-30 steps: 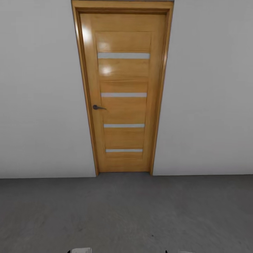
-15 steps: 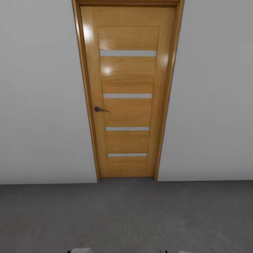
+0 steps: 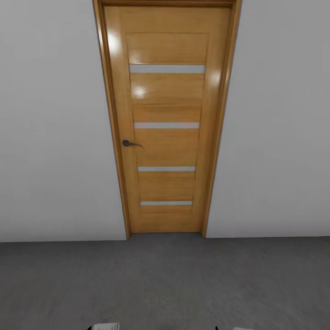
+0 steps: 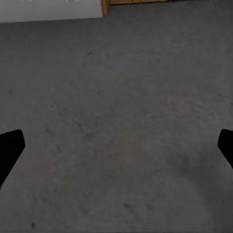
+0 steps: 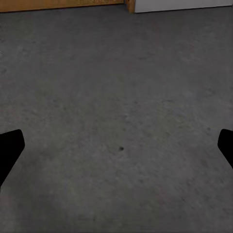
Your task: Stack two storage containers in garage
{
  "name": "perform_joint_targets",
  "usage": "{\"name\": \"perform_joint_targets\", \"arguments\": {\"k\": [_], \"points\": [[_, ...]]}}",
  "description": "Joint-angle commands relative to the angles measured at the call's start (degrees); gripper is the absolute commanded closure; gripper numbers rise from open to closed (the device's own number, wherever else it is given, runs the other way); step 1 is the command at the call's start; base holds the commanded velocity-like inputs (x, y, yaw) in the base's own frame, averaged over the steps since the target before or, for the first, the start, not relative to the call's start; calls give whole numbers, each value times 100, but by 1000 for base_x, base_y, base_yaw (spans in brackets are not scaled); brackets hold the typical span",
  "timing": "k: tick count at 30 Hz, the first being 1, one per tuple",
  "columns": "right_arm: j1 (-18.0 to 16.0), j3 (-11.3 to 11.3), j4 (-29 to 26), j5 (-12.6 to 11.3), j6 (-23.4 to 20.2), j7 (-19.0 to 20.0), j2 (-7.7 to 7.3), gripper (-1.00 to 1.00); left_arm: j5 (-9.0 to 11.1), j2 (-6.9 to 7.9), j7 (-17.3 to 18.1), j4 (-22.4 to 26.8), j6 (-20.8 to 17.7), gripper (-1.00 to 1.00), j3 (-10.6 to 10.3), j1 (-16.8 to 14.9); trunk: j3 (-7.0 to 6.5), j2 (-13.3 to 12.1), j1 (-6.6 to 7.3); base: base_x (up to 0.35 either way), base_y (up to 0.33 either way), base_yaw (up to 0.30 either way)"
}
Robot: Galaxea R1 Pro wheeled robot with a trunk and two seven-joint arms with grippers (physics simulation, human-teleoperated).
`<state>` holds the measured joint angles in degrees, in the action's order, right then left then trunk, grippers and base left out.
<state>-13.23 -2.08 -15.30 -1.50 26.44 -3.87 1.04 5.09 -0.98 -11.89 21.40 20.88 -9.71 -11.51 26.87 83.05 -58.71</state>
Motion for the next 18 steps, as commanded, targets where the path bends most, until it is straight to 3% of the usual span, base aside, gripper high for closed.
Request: {"name": "perform_joint_targets", "arguments": {"k": [1, 3, 9, 18], "points": [[-4, -18, 3, -14, 22, 10, 5, -100, 53, 7, -31, -4, 23, -100, -49, -9, 6, 3, -2, 254, 0, 0], [-7, -24, 2, -15, 29, 14, 3, -100, 55, 22, -28, -4, 30, -100, -49, -67, 6, 3, -2, 284, 0, 0], [-14, -37, 6, -17, 28, 18, -5, -100, 37, 4, -28, -11, 27, -100, -58, -623, 6, 3, -2, 326, 0, 0], [-48, -38, 18, -17, 27, 18, 1, -100, -238, -139, -88, -1, 3, -100, -65, -1569, 6, 3, -2, 339, 0, 0]]}}
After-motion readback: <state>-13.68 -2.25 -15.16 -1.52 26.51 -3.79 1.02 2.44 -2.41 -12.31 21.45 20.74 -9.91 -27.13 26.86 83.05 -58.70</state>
